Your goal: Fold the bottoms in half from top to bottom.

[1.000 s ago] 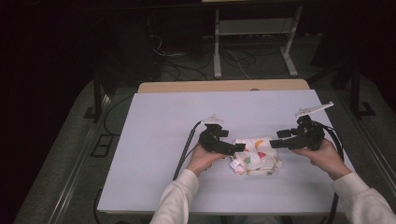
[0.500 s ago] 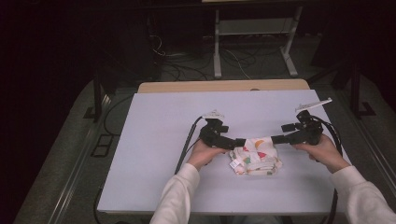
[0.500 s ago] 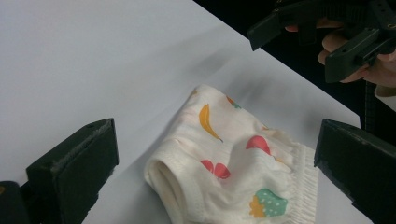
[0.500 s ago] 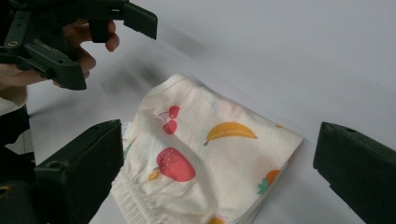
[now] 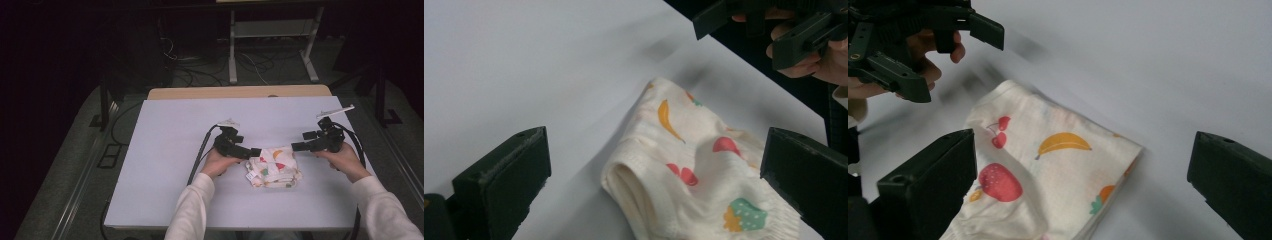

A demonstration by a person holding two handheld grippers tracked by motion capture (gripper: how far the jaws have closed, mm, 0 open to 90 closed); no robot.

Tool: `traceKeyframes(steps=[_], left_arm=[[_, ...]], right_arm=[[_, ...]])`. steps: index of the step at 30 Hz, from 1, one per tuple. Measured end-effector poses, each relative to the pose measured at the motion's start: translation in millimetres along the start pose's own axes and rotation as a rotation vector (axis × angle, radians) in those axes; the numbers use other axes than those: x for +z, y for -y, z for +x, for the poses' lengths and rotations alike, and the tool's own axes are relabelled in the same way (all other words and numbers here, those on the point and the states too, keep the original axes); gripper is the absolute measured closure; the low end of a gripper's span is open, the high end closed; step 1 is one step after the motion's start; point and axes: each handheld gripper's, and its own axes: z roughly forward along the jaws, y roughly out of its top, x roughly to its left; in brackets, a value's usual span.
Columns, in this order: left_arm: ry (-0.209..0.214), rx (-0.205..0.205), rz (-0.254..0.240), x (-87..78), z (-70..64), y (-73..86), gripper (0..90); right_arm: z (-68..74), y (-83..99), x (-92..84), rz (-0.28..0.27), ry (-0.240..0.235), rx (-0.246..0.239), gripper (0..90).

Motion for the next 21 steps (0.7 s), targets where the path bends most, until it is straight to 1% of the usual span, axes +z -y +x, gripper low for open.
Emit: traceKeyframes(steps=[7,9,11,12,15,17,18,19,21], left_arm=[[-0.016,-0.025,0.029,8.2,7.0,4.7,0.0],[-0.015,-0.032,0.043,10.6,8.4,6.2,0.3],[-0.011,-0.038,0.057,12.8,9.3,7.6,1.2],[-0.008,-0.037,0.063,13.7,9.8,8.3,3.9],[0.007,-0.043,0.072,16.9,10.2,10.1,8.6],[0.022,-0.040,0.076,18.9,9.9,11.1,14.1],[0.028,-0.041,0.079,20.0,9.5,11.6,14.7],[0.031,-0.038,0.084,20.9,9.4,12.0,17.2],[0.027,-0.034,0.090,22.9,9.2,12.9,24.5]], right_arm=[[-9.1,3.3,6.6,0.004,0.007,0.011,0.0],[-10.7,4.6,9.3,0.009,0.010,0.016,0.0],[-12.8,5.9,12.3,0.016,0.015,0.013,1.9],[-13.5,6.6,13.9,0.019,0.014,0.013,3.0],[-15.6,8.4,18.3,0.025,0.019,0.013,6.2],[-17.1,8.9,20.7,0.031,0.013,0.010,11.4],[-17.5,9.2,21.7,0.032,0.009,0.008,14.2],[-18.0,9.3,23.1,0.035,0.012,0.002,14.6],[-19.2,9.0,26.0,0.045,0.013,-0.002,18.4]])
